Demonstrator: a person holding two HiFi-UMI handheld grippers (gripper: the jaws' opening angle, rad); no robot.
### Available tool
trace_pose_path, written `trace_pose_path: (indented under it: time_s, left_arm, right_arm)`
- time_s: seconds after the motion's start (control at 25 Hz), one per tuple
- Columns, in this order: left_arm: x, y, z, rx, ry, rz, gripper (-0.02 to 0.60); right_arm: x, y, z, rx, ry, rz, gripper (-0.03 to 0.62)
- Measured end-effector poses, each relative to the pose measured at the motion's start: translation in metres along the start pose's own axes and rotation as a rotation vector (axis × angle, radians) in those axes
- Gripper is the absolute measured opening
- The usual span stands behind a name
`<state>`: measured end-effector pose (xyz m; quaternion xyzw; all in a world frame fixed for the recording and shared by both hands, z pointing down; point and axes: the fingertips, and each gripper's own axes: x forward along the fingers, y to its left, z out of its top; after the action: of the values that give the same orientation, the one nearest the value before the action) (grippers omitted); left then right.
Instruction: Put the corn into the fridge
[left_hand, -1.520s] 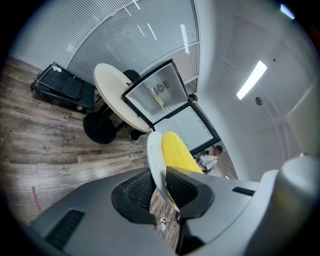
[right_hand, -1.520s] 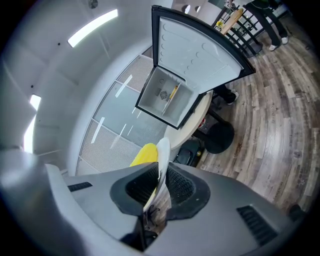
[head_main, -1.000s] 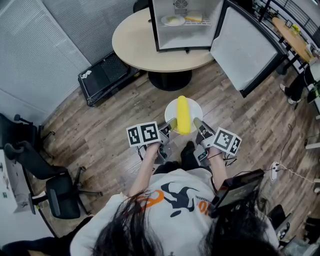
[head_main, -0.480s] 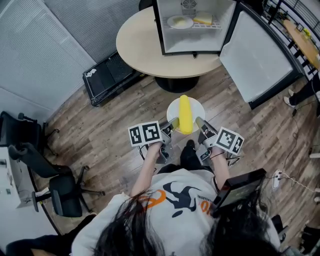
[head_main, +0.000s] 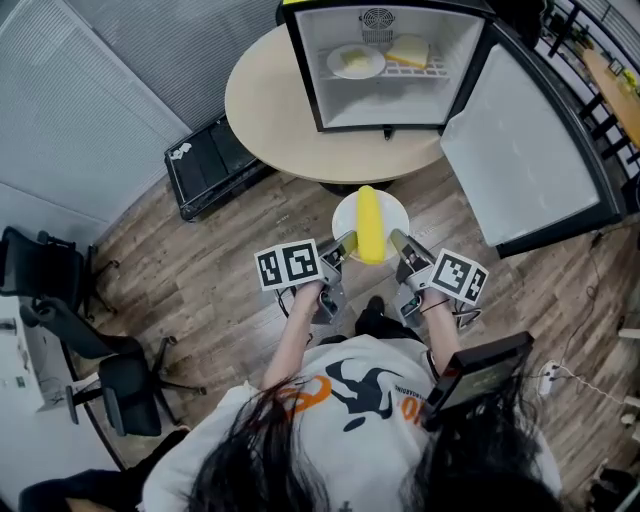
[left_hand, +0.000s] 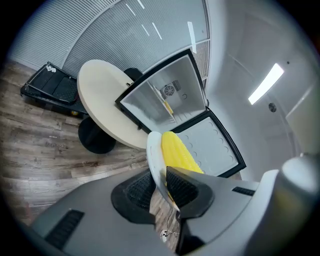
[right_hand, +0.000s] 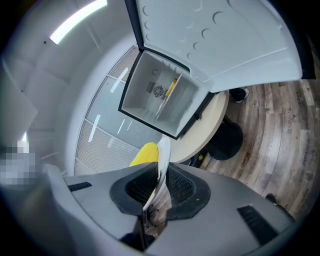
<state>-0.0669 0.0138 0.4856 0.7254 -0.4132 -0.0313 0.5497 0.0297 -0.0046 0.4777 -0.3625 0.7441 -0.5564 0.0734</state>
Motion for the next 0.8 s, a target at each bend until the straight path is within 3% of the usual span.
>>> trace_pose_path:
  time_s: [0.44, 0.8]
  left_arm:
    - [0.076, -0.014, 0.040, 0.030, 0.026, 0.000, 0.060]
    - [0.092, -0.011, 0.050, 0.023, 0.017, 0.040, 0.060]
  right_arm:
    - [0.021, -0.032, 0.076, 0.013, -0.035, 0.000, 0.043]
    - [0.033, -0.042, 0.090, 0.003, -0.010, -0.002, 0.046]
